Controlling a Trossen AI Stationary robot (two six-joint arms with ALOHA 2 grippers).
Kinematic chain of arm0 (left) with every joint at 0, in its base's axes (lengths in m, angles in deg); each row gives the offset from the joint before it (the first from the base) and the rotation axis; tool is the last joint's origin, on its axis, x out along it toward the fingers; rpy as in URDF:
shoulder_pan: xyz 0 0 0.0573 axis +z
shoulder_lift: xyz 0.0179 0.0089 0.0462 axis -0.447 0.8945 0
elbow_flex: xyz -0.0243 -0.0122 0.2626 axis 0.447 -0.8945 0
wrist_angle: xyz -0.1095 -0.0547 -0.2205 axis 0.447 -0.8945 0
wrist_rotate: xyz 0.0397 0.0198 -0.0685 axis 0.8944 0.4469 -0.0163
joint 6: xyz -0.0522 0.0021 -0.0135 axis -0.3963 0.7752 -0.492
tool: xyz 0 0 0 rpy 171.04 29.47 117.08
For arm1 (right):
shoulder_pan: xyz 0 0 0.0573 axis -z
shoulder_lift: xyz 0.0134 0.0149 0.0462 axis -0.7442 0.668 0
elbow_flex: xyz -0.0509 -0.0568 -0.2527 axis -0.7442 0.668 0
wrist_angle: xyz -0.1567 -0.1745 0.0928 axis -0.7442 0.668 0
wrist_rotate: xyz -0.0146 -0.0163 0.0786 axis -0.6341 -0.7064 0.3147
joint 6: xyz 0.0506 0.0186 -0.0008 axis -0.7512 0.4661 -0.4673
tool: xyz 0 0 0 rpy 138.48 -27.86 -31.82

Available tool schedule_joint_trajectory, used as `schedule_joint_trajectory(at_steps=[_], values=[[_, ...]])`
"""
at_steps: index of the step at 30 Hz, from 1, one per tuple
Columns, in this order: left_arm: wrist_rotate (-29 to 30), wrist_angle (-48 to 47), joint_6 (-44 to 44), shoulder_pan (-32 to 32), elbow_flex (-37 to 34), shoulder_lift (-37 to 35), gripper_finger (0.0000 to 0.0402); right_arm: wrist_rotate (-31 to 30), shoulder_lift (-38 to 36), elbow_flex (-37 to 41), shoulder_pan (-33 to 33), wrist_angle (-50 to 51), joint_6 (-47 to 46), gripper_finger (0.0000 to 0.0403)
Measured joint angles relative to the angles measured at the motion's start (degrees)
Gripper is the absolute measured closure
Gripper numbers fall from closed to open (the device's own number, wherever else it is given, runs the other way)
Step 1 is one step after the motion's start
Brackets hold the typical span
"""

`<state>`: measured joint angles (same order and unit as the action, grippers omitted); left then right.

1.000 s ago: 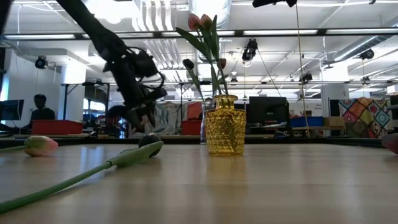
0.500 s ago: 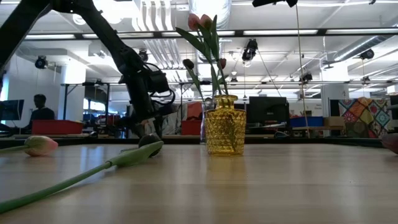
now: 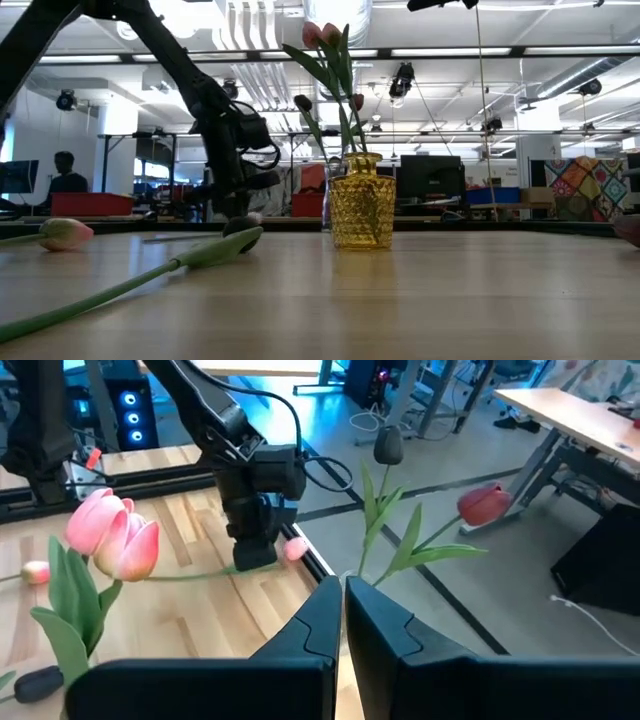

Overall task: Sort flowers into vase by color
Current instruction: Put the pink tulip into the yellow vase

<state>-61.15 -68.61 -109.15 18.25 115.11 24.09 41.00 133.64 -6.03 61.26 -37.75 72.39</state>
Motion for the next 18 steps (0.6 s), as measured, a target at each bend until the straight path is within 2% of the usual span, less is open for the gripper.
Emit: schedule_joint_trajectory(at_steps=[6,10,14,18], values=[[0.53,-0.41,-1.14,-0.67,-1.06,-8.85,0.0399,0.63,-0.46,0.00,0.00,0.03,1.53,0.0390],[3.75,-0.54,-2.50,-2.81,-2.11,-17.69,0.0400,2.20,-1.09,0.00,-0.02,0.05,1.59,0.0390],[8.26,1.64,-3.04,-6.82,-3.73,-27.00,0.0401,4.55,-1.53,0.00,0.00,0.03,1.67,0.0390],[11.15,8.65,-3.30,-12.84,-5.77,-35.88,0.0401,6.18,-1.78,0.00,-0.17,0.05,1.67,0.0390]])
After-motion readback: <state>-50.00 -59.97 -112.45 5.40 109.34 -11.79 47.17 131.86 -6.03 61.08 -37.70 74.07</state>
